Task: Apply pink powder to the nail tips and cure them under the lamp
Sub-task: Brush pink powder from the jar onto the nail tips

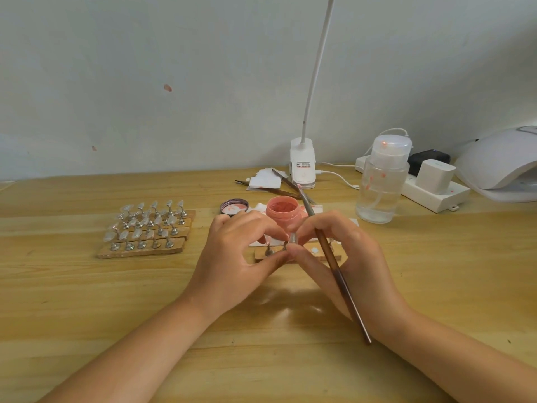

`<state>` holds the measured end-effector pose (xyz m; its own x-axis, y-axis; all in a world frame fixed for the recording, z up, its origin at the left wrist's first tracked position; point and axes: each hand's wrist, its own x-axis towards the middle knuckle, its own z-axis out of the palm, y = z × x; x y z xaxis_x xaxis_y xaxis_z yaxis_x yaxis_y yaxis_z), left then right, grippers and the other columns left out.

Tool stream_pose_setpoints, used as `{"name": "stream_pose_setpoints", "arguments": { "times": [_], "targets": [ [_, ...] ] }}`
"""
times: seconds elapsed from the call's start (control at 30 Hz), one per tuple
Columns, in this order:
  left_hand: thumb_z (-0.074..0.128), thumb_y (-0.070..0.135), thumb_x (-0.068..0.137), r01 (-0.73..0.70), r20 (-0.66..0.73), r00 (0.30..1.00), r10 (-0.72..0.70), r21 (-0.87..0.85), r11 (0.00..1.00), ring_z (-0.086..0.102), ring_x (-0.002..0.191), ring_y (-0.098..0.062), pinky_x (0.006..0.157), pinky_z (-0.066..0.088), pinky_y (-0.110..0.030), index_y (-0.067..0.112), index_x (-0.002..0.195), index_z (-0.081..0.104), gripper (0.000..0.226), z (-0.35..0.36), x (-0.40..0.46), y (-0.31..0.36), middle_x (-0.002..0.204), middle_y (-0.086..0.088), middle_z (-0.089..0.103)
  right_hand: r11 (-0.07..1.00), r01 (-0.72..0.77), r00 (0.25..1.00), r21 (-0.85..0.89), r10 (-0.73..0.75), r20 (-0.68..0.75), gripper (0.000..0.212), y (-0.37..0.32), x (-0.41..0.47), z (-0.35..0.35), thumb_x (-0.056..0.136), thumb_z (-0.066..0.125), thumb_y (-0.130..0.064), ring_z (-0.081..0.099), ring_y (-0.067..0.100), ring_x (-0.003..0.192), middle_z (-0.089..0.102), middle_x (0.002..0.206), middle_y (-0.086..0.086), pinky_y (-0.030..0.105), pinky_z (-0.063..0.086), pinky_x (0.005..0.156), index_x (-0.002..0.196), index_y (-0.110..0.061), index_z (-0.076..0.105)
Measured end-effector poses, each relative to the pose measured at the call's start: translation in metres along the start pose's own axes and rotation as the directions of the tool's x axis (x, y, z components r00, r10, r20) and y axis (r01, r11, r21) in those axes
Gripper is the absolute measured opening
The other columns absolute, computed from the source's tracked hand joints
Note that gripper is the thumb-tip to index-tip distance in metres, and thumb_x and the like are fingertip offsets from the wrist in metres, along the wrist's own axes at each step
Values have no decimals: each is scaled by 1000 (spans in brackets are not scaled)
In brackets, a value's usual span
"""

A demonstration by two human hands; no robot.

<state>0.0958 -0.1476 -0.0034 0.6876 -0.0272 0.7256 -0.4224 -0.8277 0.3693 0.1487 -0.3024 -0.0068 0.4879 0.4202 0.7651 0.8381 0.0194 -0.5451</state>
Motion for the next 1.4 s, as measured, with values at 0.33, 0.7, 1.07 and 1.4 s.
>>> {"name": "stream_pose_setpoints", "arguments": {
  "times": [0.33,0.7,1.07,1.4],
  "targets": [
    [60,35,74,69,-55,996,-74,-90,994,53,77,11,81,36,-29,37,78,61,4,-3,1,2,80,28,61,995,-93,995,24,94,-16,15,-6,5,-2,81,67,-28,62,-2,84,66,91,-17,9,45,73,94,-26,62],
    [61,12,71,266,-88,950,-299,-274,924,58,73,4,72,40,-3,35,77,63,24,-4,4,-1,77,26,65,907,-419,907,50,420,-28,27,12,64,-28,87,50,-40,51,-6,51,58,50,-14,6,38,51,74,-26,69],
    [68,2,77,289,-88,941,-326,-291,912,55,76,-7,70,38,-3,31,74,64,29,-6,4,-4,76,10,65,868,-337,909,-365,401,113,43,28,99,0,78,69,-42,64,18,65,66,63,10,35,53,65,66,-2,60],
    [70,2,74,305,-82,936,-343,-297,905,54,70,11,66,35,0,25,76,68,24,-7,5,-1,77,19,64,862,-423,899,-280,439,-9,38,33,105,-7,82,68,-33,52,-4,42,57,45,-5,5,37,44,52,-14,54]
  ]
}}
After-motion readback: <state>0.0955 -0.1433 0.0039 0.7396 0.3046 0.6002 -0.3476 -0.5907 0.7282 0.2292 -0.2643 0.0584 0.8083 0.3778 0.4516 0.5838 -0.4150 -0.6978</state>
